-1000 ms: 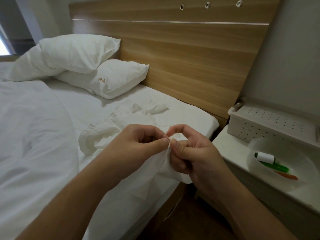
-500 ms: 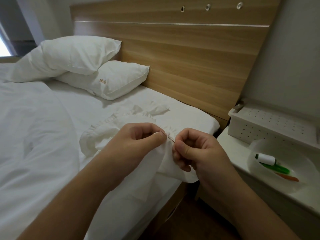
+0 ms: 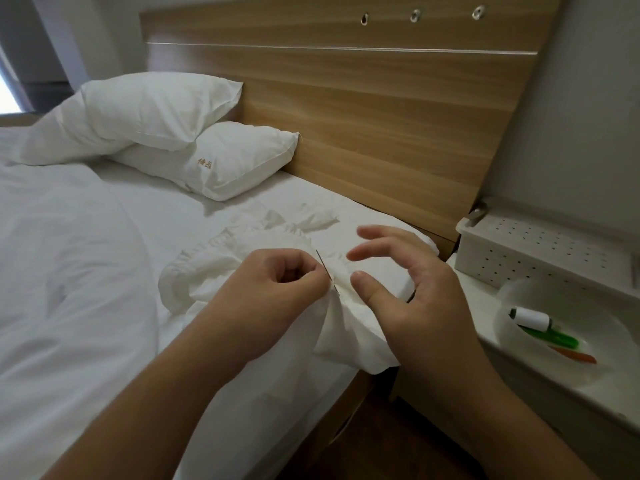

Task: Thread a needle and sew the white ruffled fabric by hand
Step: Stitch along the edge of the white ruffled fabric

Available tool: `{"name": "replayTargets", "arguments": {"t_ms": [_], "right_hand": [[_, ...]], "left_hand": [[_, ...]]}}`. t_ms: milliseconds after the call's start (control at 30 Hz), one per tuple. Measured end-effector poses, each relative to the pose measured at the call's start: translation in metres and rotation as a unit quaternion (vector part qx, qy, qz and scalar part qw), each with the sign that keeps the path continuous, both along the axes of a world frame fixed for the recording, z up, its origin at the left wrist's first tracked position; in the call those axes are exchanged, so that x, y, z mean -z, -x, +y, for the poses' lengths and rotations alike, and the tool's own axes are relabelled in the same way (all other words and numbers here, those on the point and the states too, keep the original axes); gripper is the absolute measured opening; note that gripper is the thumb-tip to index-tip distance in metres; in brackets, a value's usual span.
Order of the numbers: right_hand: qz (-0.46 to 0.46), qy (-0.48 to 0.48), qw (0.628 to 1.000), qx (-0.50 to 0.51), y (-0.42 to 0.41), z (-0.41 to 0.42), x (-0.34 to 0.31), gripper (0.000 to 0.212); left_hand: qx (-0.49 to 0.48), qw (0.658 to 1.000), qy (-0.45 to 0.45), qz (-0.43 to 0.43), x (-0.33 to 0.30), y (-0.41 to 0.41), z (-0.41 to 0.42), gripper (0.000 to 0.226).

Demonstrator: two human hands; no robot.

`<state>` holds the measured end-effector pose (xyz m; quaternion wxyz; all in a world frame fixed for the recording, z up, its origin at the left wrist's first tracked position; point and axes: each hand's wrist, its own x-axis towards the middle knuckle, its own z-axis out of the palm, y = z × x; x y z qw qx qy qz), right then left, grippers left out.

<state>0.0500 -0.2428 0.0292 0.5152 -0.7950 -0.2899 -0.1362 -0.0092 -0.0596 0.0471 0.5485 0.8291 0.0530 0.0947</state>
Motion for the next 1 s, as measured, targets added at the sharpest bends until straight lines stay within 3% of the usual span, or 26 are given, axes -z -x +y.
{"name": "replayTargets", "arguments": {"t_ms": [133, 267, 467, 600, 700, 867, 1000], "right_hand": [[0.023, -0.027, 0.996, -0.086, 0.005, 0.006, -0.001, 0.018], [0.035, -0.040, 0.996, -0.075, 0.004, 0.007, 0.002, 0.018], [0.042, 0.018, 0.994, -0.102, 0.006, 0.009, 0.004, 0.013], [0.076, -0.033, 0.985, -0.149, 0.003, 0.005, -0.001, 0.013], [0.091, -0.095, 0.980, -0.149, 0.003, 0.007, 0.001, 0.017], [0.089, -0.041, 0.988, -0.120, 0.004, 0.013, 0.005, 0.019], [0.128, -0.103, 0.983, -0.085, 0.008, 0.019, 0.008, 0.020]], "left_hand": [[0.025, 1.000, 0.013, 0.001, 0.001, -0.001, -0.004, 0.017], [0.038, 0.999, 0.026, 0.013, 0.001, -0.001, -0.004, 0.020], [0.043, 0.999, 0.024, 0.022, 0.003, -0.002, -0.002, 0.019], [0.037, 0.999, 0.026, 0.025, 0.001, -0.002, -0.002, 0.021], [0.036, 0.998, 0.029, 0.031, -0.001, -0.002, -0.005, 0.021], [0.032, 0.998, 0.020, 0.045, 0.001, -0.002, -0.008, 0.020], [0.024, 0.999, 0.016, 0.029, 0.001, -0.003, -0.010, 0.018]]}}
